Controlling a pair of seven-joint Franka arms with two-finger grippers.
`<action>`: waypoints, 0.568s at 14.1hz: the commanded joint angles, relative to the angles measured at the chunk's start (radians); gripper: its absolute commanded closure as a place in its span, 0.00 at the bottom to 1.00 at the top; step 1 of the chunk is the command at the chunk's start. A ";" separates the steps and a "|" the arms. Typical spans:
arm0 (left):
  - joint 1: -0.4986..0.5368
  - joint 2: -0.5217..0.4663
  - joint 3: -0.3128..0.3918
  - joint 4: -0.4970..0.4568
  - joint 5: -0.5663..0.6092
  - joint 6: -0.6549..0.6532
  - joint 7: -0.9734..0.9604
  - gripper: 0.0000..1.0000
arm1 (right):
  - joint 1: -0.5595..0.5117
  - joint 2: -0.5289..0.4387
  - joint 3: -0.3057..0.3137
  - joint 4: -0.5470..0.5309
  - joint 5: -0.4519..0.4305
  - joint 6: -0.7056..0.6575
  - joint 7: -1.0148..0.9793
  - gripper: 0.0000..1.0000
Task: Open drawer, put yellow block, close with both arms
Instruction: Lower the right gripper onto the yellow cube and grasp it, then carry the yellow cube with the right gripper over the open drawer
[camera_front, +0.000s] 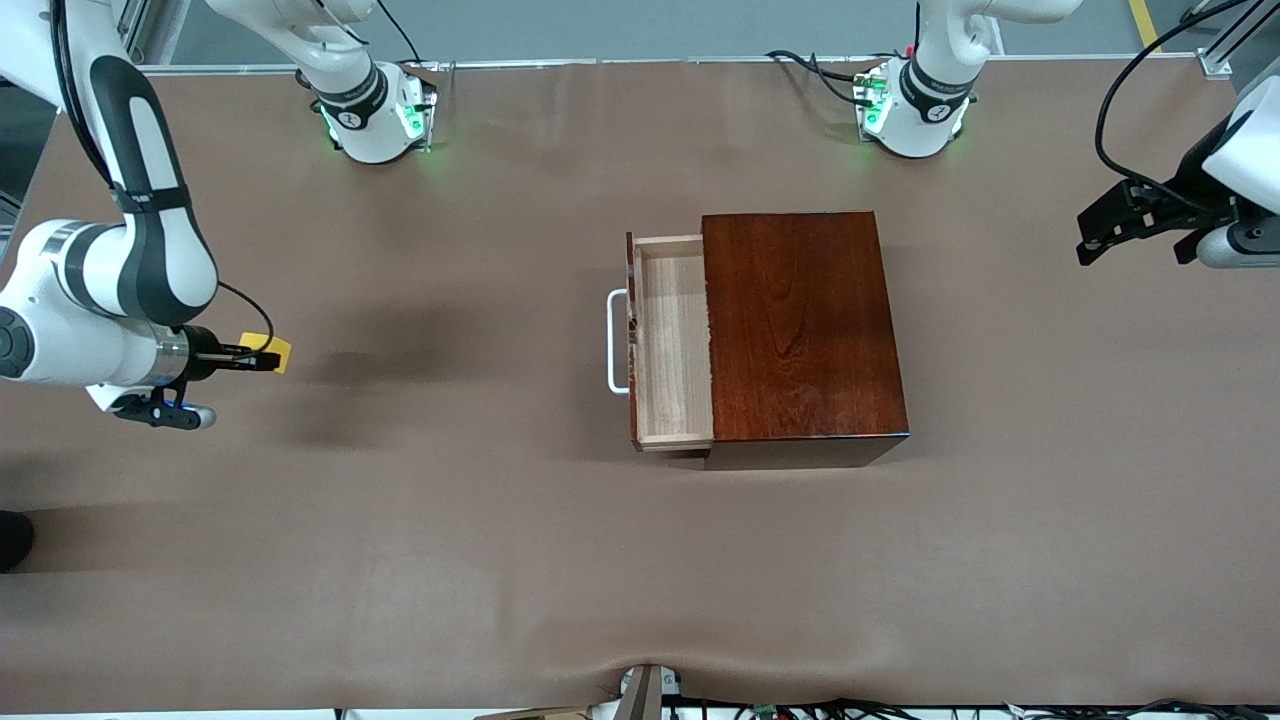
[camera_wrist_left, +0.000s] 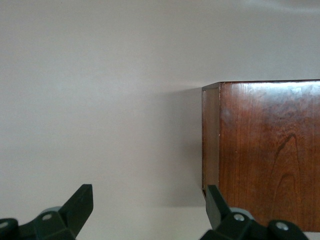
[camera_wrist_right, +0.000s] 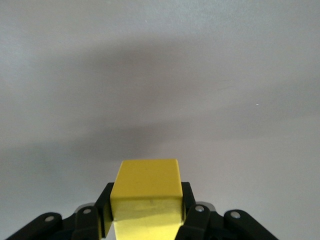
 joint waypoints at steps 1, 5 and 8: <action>0.007 0.008 -0.003 0.020 0.011 -0.011 0.024 0.00 | 0.022 -0.003 -0.003 0.099 0.008 -0.105 0.107 1.00; 0.007 0.019 -0.003 0.020 0.011 -0.010 0.024 0.00 | 0.093 -0.003 -0.001 0.209 0.010 -0.257 0.323 1.00; 0.007 0.017 -0.003 0.021 0.005 -0.011 0.024 0.00 | 0.146 -0.011 0.000 0.234 0.049 -0.266 0.478 1.00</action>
